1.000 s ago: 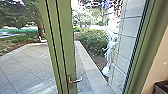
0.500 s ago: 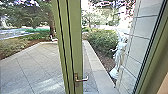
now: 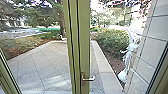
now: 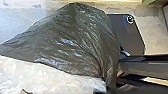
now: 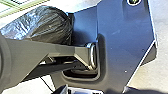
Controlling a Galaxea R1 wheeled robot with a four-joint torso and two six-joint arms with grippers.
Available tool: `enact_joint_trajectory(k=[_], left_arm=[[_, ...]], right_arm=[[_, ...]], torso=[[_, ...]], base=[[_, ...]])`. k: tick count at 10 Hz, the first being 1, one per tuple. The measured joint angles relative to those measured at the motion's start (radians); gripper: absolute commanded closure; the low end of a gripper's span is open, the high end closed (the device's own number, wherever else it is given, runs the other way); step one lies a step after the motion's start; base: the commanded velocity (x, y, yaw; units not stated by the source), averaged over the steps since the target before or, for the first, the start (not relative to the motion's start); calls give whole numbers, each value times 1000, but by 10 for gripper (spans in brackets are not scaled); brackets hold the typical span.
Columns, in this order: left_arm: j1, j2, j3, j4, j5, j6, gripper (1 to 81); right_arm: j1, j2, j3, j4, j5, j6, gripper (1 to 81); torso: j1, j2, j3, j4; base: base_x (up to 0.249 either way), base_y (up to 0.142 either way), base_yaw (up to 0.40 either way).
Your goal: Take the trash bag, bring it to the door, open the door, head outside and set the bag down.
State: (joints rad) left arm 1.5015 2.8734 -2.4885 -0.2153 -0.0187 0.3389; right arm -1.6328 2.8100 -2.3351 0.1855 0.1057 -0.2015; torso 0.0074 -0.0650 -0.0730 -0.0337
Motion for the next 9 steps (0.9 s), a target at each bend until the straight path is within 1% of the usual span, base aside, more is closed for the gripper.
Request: enact_joint_trajectory(k=[9], left_arm=[[2,8,-15,9,0,0,811]], right_arm=[[1,5,-6,0,0,0,10]], torso=[[0,0,0,0]], base=[[0,0,249]])
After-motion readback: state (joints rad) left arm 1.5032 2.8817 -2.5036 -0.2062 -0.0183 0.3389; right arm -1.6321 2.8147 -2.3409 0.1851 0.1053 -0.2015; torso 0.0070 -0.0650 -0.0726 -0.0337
